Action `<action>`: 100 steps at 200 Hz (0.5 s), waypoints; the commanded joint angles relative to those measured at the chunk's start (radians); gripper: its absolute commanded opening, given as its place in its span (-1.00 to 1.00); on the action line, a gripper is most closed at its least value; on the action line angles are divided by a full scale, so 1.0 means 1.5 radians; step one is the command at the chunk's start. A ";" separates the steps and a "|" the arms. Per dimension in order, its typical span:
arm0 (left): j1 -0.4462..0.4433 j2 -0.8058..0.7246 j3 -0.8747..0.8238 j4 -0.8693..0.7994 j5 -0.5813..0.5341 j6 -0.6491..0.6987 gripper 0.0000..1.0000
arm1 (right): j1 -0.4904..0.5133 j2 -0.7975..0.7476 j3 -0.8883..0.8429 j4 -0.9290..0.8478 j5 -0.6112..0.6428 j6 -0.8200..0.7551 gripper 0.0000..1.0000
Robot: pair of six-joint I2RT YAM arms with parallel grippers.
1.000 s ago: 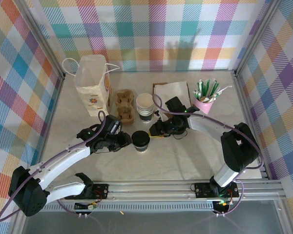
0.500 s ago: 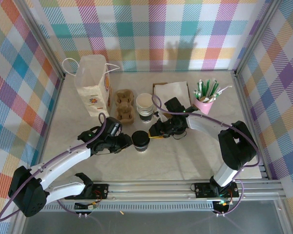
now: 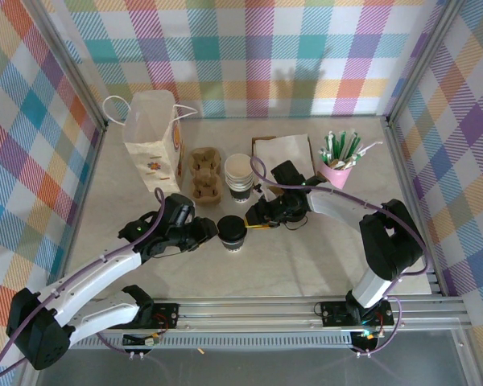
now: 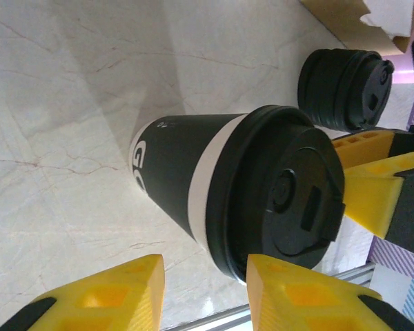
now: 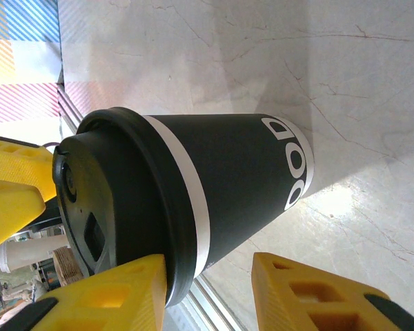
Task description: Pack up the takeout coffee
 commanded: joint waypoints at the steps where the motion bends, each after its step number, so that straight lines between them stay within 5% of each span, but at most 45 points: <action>1: -0.005 0.010 -0.010 0.031 0.016 -0.012 -0.27 | 0.003 0.008 -0.001 0.000 -0.016 -0.006 -0.24; 100: -0.005 0.009 -0.055 0.069 0.023 -0.031 -0.28 | 0.005 0.012 0.000 -0.003 -0.019 -0.006 -0.24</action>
